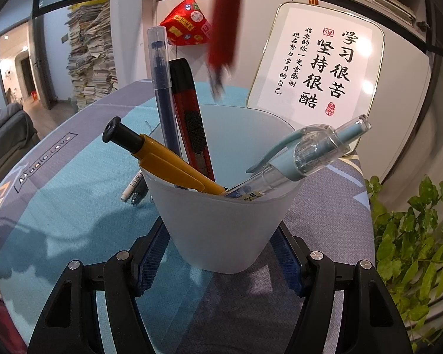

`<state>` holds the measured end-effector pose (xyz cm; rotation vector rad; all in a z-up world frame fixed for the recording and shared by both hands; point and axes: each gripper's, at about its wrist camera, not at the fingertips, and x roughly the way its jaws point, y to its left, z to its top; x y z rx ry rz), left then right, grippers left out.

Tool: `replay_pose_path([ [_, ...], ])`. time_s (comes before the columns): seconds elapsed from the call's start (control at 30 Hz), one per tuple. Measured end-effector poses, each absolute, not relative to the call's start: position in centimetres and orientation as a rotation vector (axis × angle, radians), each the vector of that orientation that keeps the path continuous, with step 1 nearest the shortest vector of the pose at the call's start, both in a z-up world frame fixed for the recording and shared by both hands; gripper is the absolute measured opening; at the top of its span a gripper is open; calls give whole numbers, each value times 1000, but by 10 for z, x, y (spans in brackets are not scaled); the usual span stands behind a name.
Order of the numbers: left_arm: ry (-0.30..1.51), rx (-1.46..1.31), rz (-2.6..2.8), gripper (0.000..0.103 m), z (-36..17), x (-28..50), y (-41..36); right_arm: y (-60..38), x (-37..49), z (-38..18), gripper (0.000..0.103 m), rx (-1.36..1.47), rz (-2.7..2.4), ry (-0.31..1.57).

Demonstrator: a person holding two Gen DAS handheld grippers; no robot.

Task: Organize stationery
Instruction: 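Lift the red gel pen with the left gripper and drop it into the cup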

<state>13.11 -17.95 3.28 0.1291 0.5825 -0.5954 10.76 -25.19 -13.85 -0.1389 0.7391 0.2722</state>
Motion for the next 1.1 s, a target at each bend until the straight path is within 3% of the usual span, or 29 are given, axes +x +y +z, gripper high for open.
replay_pose_path([
  [0.3, 671, 146, -574, 12, -3, 150, -186, -252, 108, -138, 70, -141, 271, 739],
  [1.0, 742, 138, -602, 13, -24, 143, -179, -252, 108, -139, 70, -140, 271, 739],
  [1.1, 729, 122, -600, 18, -18, 139, -172, -251, 108, -139, 70, -140, 271, 739],
])
